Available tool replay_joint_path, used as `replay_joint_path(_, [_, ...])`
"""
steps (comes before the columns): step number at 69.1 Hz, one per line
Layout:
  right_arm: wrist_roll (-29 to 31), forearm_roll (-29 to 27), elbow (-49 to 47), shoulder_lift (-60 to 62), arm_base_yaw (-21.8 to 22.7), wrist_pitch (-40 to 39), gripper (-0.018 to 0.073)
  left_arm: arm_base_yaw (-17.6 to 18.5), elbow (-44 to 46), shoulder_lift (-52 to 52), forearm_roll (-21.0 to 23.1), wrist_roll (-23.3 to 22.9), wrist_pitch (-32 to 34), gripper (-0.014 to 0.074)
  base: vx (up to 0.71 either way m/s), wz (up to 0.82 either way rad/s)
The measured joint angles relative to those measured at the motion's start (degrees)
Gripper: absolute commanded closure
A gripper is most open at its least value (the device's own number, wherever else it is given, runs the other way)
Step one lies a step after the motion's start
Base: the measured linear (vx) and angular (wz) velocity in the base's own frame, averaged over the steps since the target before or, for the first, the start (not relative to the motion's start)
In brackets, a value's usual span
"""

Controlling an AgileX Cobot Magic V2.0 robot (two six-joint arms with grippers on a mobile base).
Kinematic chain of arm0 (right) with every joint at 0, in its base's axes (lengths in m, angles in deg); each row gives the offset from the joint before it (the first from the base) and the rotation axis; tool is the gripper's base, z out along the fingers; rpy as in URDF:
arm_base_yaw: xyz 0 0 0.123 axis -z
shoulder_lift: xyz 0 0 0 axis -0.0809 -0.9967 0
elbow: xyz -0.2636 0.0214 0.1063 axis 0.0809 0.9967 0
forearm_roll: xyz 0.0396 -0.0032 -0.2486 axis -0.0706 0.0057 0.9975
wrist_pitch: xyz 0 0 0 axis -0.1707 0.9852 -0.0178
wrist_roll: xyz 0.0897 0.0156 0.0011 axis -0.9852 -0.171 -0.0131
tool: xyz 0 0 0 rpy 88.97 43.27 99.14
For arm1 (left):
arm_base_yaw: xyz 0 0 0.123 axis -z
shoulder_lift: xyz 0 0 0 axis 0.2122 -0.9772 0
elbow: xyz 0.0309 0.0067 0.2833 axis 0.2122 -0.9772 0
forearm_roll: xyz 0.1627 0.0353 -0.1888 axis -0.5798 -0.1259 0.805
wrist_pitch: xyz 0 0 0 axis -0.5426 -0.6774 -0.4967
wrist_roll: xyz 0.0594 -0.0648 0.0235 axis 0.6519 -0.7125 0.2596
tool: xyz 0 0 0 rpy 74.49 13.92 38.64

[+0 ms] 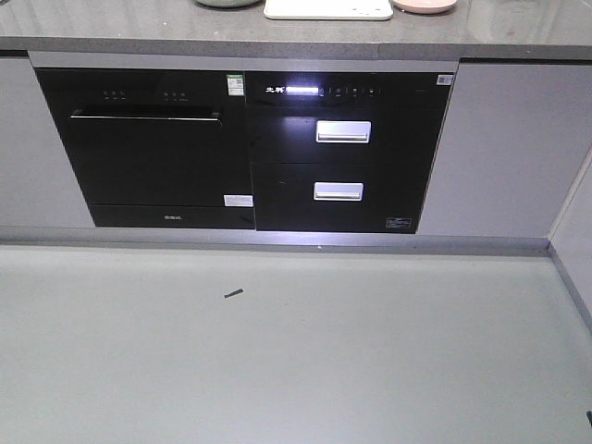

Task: Transfer vegetables to tray and serve
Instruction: 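Drive the base toward the counter with the pot, tray and plate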

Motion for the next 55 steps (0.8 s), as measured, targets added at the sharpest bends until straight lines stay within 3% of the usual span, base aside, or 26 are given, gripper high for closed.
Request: replay_joint_path(55, [0.0,0.0,0.0,0.0,0.0,0.0,0.0562,0.0,0.0,0.0,0.0,0.0,0.0,0.0602,0.14,0.0])
